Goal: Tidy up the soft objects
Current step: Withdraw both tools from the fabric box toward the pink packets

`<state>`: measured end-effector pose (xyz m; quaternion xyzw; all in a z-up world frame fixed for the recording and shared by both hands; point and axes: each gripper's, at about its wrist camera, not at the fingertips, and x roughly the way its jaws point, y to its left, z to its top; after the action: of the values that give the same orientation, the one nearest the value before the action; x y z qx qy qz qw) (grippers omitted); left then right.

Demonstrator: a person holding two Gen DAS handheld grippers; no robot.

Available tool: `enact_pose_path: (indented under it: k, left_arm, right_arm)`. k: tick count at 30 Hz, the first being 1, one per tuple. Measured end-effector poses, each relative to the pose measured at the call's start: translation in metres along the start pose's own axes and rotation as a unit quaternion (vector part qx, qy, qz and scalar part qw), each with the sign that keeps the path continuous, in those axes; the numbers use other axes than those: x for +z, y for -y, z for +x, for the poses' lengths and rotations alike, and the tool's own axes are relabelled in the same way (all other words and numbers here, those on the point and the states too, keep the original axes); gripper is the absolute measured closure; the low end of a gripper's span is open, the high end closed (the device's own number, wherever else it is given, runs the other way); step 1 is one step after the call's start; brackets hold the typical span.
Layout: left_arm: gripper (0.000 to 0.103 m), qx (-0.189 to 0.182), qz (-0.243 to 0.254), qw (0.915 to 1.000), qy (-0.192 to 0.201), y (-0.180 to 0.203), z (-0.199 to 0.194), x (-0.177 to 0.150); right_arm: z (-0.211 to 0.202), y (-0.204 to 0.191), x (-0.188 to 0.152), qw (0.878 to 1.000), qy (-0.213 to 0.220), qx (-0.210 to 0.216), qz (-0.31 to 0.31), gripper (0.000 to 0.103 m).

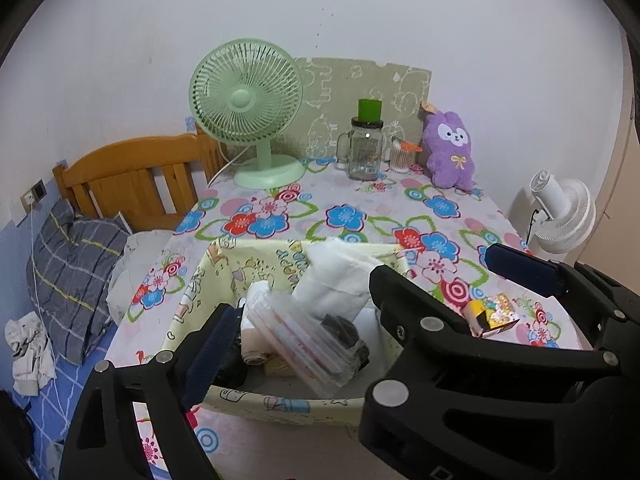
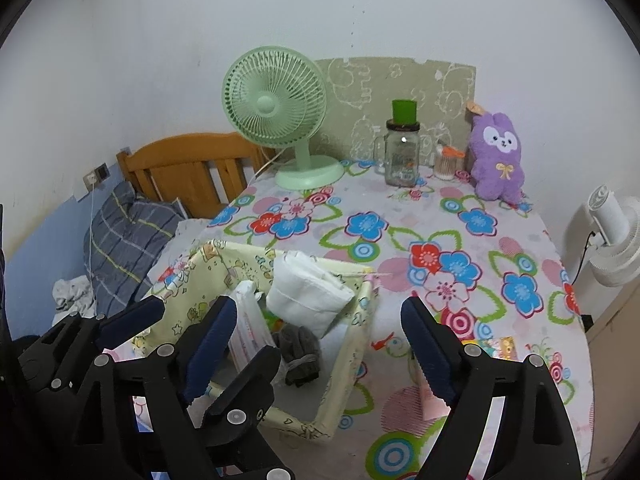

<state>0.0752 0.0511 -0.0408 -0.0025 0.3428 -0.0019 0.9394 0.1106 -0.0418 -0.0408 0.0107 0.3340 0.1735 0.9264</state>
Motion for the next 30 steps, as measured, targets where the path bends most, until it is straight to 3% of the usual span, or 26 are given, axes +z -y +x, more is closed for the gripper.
enact_pose_path:
  k: [13, 30]
  left_arm:
    - [0.005, -0.006, 0.013, 0.9995, 0.029, 0.028, -0.02, 0.01]
    - [0.003, -0.02, 0.024, 0.9984, 0.046, 0.072, -0.033, 0.014]
  right_arm:
    - [-0.035, 0.022, 0.006, 0.999, 0.043, -0.024, 0.013, 0.007]
    - [-0.068, 0.061, 0.0, 0.995, 0.068, -0.059, 0.031, 0.004]
